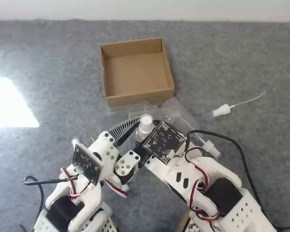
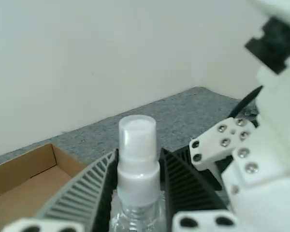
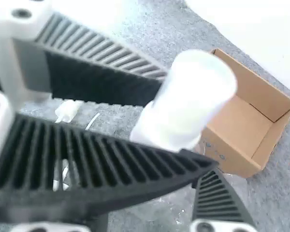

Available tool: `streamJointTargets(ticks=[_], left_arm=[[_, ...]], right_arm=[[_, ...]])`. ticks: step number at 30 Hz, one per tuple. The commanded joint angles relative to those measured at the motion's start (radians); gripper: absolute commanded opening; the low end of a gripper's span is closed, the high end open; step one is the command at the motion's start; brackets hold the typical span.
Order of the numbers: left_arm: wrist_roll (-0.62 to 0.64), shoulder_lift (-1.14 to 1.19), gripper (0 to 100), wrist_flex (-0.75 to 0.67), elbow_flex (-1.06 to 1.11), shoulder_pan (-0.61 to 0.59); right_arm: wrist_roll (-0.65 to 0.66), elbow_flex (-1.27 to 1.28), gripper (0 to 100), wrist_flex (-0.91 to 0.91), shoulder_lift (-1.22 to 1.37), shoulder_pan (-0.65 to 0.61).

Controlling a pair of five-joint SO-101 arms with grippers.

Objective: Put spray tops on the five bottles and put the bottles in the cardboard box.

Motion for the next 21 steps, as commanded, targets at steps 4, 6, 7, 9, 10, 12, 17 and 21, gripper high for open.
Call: streamJointTargets(ticks=[4,6,7,9,10,12,17,21], left_arm=[[-0.012,-0.015,9,-0.017,-0.002,0.003],[-0.012,-0.015,15,-0.014,-0.002,0.002],[-0.011,-0.015,18,-0.014,-0.002,0.002],[-0.008,-0.015,23,-0.009,-0.002,0.002],[-0.008,-0.015,25,0.003,-0.002,0.002],[-0.008,-0.017,26,0.014,-0.004,0.002],[-0.008,-0.017,26,0.015,-0.005,0.002],[-0.008,-0.017,27,0.031,-0.030,-0.040]], right_arm=[[0.020,-0.011,12.5,0.008,-0.038,0.010],[0.021,-0.014,12.5,0.016,-0.038,0.007],[0.021,-0.014,12.5,0.016,-0.038,0.007],[0.021,-0.014,12.5,0.016,-0.038,0.007],[0.021,-0.014,12.5,0.016,-0.038,0.007],[0.020,-0.014,12.5,0.016,-0.038,0.007],[0.018,-0.014,12.5,0.016,-0.038,0.010],[0.017,-0.012,12.5,0.016,-0.038,0.010]])
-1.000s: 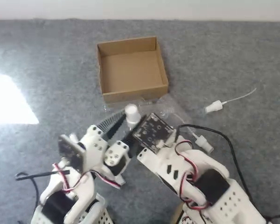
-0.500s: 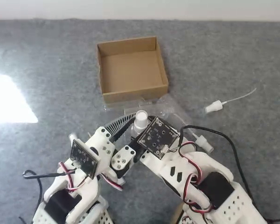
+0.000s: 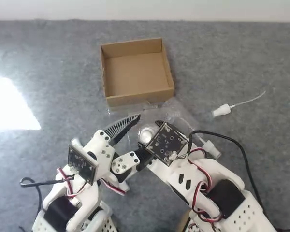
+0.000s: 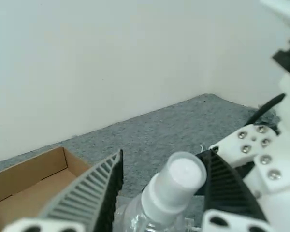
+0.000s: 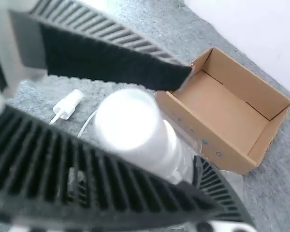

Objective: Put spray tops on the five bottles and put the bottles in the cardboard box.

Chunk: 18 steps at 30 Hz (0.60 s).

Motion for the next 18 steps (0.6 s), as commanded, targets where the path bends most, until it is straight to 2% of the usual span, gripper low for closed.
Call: streamJointTargets(ticks=[1,7,13,18], left_arm=[[-0.006,-0.015,27,0.026,-0.031,-0.049],[-0.006,-0.017,27,0.025,-0.058,-0.138],[-0.005,-0.017,27,0.028,-0.076,-0.138],[0.014,-0.017,27,0.115,-0.151,-0.132]], right_arm=[[0.012,-0.012,12.5,-0.007,-0.013,0.005],[0.012,-0.009,12.5,-0.007,-0.013,0.005],[0.012,-0.009,12.5,-0.007,-0.004,0.007],[0.012,-0.008,12.5,-0.007,-0.002,0.007]])
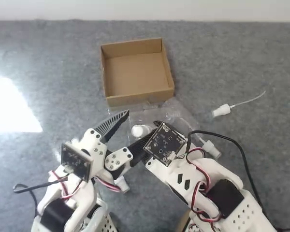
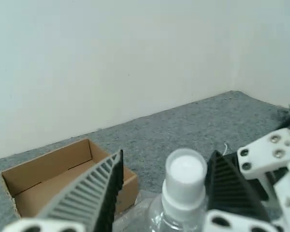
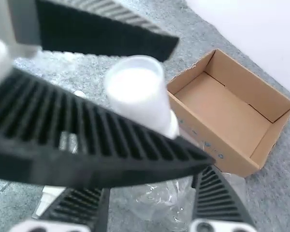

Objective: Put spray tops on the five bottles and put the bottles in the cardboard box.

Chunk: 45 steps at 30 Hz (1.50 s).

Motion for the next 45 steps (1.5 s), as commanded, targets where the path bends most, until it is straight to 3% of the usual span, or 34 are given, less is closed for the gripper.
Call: streamJointTargets(ticks=[1,23,32,40,45], left_arm=[[0.037,-0.017,27,0.066,-0.108,0.000],[0.063,-0.018,27,0.074,-0.179,-0.117],[0.057,-0.017,27,-0.054,-0.047,-0.107],[-0.023,-0.015,26,-0.025,-0.038,0.002],[-0.021,-0.017,26,-0.017,-0.047,0.002]], right_arm=[[0.012,-0.008,12.5,-0.005,-0.008,0.012],[-0.038,-0.008,12.5,-0.015,-0.008,0.087],[-0.037,-0.008,12.5,-0.013,-0.008,0.021],[-0.037,-0.006,12.5,-0.013,-0.008,0.021],[-0.037,-0.006,12.5,-0.012,-0.008,0.022]])
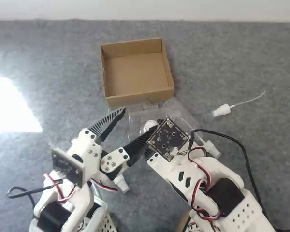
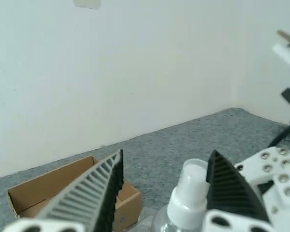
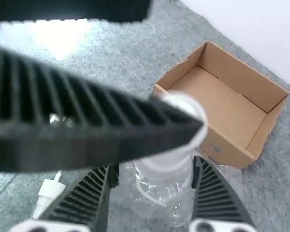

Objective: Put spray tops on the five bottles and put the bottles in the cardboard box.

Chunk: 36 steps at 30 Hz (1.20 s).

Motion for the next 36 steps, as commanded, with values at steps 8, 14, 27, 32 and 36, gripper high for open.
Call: streamJointTargets(ticks=[8,14,27,32,36], left_arm=[[-0.011,-0.018,26,0.034,-0.045,0.006],[-0.008,-0.018,26,0.032,-0.053,-0.064],[0.044,-0.018,26,0.055,-0.108,-0.147],[0.046,-0.018,26,0.068,-0.154,-0.281],[0.040,-0.018,26,0.068,-0.153,-0.347]], right_arm=[[-0.006,-0.006,12.5,0.002,-0.010,-0.010],[-0.006,0.009,12.5,-0.001,-0.010,-0.010],[-0.006,0.009,12.5,0.001,-0.012,-0.004],[-0.014,0.009,12.5,-0.005,-0.010,0.053],[-0.014,0.009,12.5,-0.001,-0.010,0.061]])
